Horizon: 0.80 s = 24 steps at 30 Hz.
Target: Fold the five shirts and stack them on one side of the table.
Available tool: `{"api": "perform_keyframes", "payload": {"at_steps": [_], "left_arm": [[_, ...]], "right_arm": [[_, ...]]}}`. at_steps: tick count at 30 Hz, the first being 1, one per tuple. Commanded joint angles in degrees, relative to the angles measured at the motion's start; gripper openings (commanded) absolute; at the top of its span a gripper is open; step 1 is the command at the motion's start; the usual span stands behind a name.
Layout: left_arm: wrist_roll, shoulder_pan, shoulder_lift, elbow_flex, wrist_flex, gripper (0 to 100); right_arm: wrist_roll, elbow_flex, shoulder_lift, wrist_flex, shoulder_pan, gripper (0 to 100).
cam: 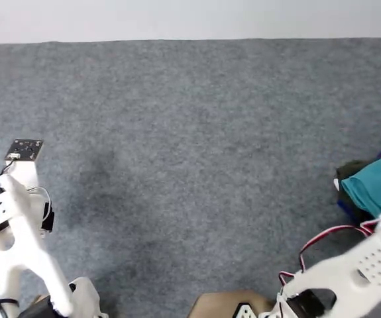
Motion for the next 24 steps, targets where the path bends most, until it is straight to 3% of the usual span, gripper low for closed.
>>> {"api": "perform_keyframes", "payload": {"at_steps": [1, 5, 11, 16, 24], "left_arm": [[-0.3, 0.3, -1.8, -0.2, -0.5, 1], [-0.2, 0.3, -1.8, -0.3, -0.4, 1], [-0.2, 0.3, -1.8, -0.2, -0.7, 1], [-0.2, 0.3, -1.8, -0.2, -0.6, 1], [-0.2, 0.3, -1.4, -0.1, -0.7, 1]], "right_arm": [[-5.4, -2.3, -4.4, 2.6, -4.0, 1.0], [-7.7, -0.8, -7.3, 2.7, -8.0, 1.0], [-10.4, 15.6, -14.6, 2.4, -14.1, 1.0], [-11.6, 23.8, -13.7, -0.9, -13.2, 1.0], [-11.5, 25.1, -8.8, -4.3, -10.1, 1.0]]}}
